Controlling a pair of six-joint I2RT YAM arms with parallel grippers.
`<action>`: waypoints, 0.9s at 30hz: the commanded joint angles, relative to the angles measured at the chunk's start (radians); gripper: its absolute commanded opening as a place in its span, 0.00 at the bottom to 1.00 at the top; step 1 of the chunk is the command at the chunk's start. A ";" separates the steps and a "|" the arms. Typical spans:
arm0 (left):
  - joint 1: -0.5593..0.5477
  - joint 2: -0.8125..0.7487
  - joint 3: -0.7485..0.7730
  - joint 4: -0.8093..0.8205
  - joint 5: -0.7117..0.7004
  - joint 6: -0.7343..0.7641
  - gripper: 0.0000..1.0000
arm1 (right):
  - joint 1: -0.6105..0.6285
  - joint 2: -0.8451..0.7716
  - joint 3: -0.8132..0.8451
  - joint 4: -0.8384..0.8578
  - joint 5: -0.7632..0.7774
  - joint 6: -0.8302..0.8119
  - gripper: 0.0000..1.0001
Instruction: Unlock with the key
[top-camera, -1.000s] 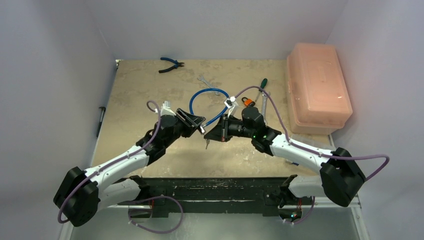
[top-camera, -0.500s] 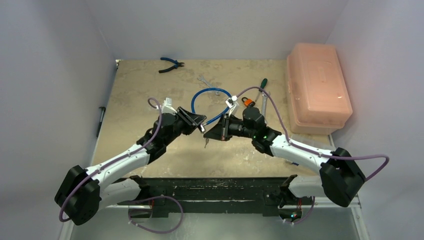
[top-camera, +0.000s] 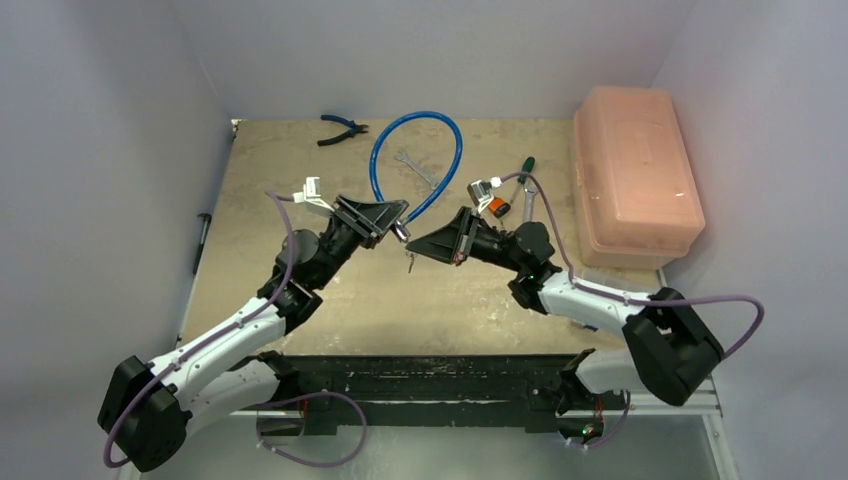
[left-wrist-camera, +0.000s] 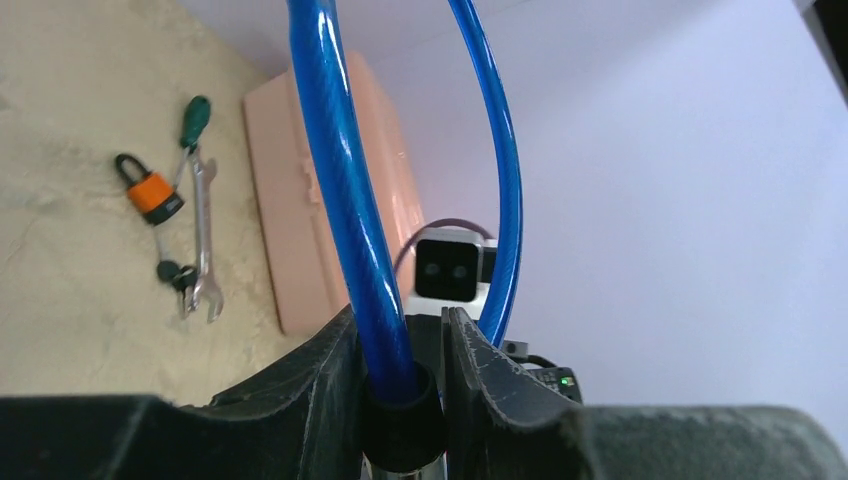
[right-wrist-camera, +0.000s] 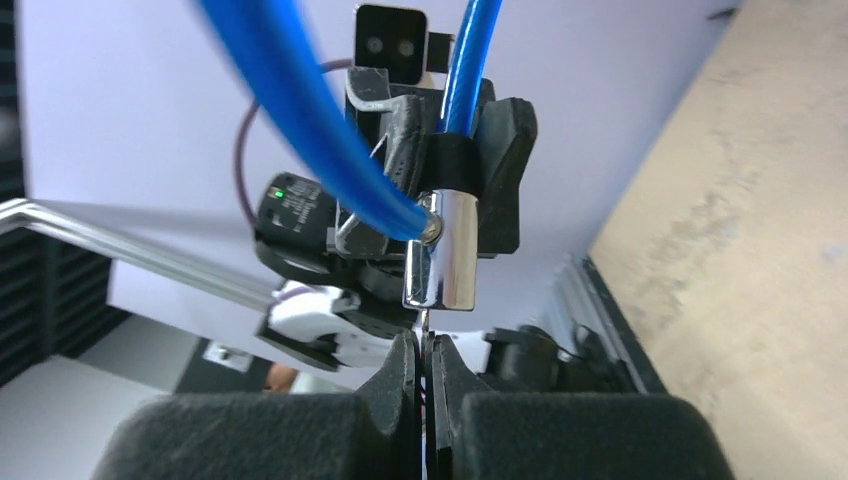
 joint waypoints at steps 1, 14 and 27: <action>-0.012 -0.021 0.036 0.214 0.135 -0.003 0.00 | -0.028 0.089 0.040 0.436 0.052 0.272 0.00; -0.012 0.003 0.055 0.499 0.242 0.059 0.00 | -0.020 0.275 0.088 0.827 0.149 0.715 0.00; -0.014 0.111 0.039 0.767 0.254 0.016 0.00 | -0.012 0.351 0.157 0.892 0.172 0.893 0.00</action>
